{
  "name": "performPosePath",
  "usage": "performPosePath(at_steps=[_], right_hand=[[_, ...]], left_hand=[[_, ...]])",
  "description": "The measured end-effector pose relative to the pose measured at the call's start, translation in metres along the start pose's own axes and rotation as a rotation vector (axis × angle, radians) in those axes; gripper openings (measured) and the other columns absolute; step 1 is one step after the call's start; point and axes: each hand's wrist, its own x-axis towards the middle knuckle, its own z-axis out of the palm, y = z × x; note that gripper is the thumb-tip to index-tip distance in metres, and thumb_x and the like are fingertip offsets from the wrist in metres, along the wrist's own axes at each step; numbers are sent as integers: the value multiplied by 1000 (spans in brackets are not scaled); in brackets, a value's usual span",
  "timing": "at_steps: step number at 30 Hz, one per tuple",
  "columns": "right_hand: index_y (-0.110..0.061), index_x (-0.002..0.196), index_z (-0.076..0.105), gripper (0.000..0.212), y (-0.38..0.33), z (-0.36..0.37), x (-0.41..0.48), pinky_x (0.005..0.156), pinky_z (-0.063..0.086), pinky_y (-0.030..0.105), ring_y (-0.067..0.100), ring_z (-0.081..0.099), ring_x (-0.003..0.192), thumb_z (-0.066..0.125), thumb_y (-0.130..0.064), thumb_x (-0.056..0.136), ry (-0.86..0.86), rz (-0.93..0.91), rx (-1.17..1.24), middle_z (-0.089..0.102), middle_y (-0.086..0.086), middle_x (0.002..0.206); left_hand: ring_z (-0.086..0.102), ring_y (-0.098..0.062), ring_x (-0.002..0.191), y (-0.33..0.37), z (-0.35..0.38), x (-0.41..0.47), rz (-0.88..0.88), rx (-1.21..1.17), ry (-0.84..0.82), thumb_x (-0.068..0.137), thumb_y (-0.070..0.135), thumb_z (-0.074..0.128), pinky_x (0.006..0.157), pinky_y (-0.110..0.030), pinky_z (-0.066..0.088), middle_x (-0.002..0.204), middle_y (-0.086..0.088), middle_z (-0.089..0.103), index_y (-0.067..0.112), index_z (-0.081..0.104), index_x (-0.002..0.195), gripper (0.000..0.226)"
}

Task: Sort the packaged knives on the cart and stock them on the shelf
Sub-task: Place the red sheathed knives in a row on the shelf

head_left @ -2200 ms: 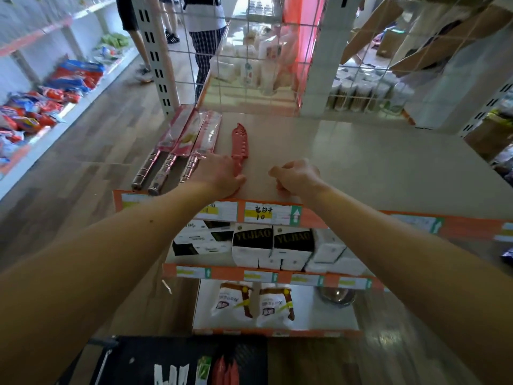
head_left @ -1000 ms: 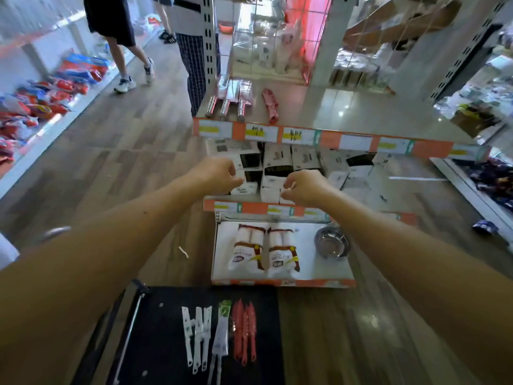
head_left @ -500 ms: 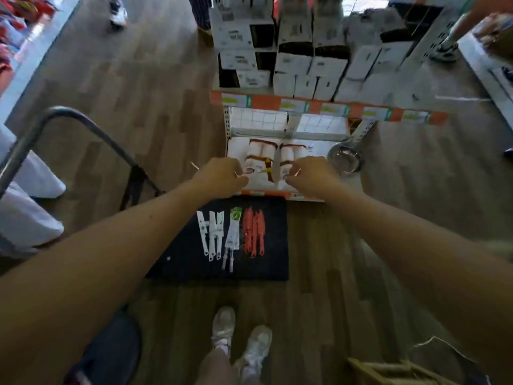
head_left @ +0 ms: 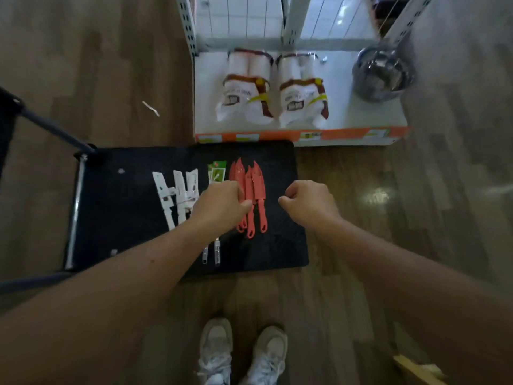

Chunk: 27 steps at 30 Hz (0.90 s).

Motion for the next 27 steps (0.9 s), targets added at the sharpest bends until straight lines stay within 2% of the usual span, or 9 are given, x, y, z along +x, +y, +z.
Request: performPosePath(at_steps=[5,9,11,14,18,20,24,27], right_hand=[[-9,102,63,23,62,118,69,81,55,39,22,63,89,53,-27,92,-13,51,59,65,5,99],[-8,99,62,27,96,179,111,72,52,34,20,59,79,55,-33,91,2,117,88,57,1,82],[-9,100,60,28,106,195,125,69,49,31,20,59,80,57,-35,90,38,129,102,57,1,84],[-10,101,57,29,109,211,141,67,45,30,19,56,81,58,-37,90,61,111,87,57,2,89],[-10,98,55,22,102,225,156,72,50,33,23,62,87,62,-27,88,82,71,97,62,8,98],[-9,98,55,19,100,226,161,74,53,35,24,63,89,63,-22,86,73,95,127,63,8,97],[-8,89,64,17,104,213,167,73,54,33,23,66,84,68,-23,82,-22,174,192,66,7,89],[-9,88,70,16,109,197,164,73,54,29,17,65,78,71,-22,80,-84,280,305,67,4,83]], left_hand=[[61,-27,94,-53,120,72,-9,35,14,85,37,61,83,-39,51,99,-9,66,9,63,98,31],[61,-29,90,-79,178,116,33,82,46,84,41,61,76,-39,50,93,-10,65,8,64,95,35],[62,-31,89,-84,195,131,20,107,56,85,41,61,70,-36,47,90,-11,65,7,64,92,34],[62,-35,94,-86,208,142,-37,94,107,85,36,63,71,-36,46,96,-14,65,6,60,95,32],[61,-34,98,-82,215,150,-77,117,139,85,29,63,68,-34,40,100,-12,65,10,60,97,23],[62,-35,96,-81,217,157,-133,36,128,84,26,64,69,-35,43,97,-12,66,10,62,91,18],[64,-32,94,-78,221,164,-299,-153,81,79,28,68,66,-32,43,94,-10,68,9,67,87,20],[64,-26,87,-78,221,162,-373,-356,30,76,23,72,74,-32,50,81,-5,66,12,65,74,13]])
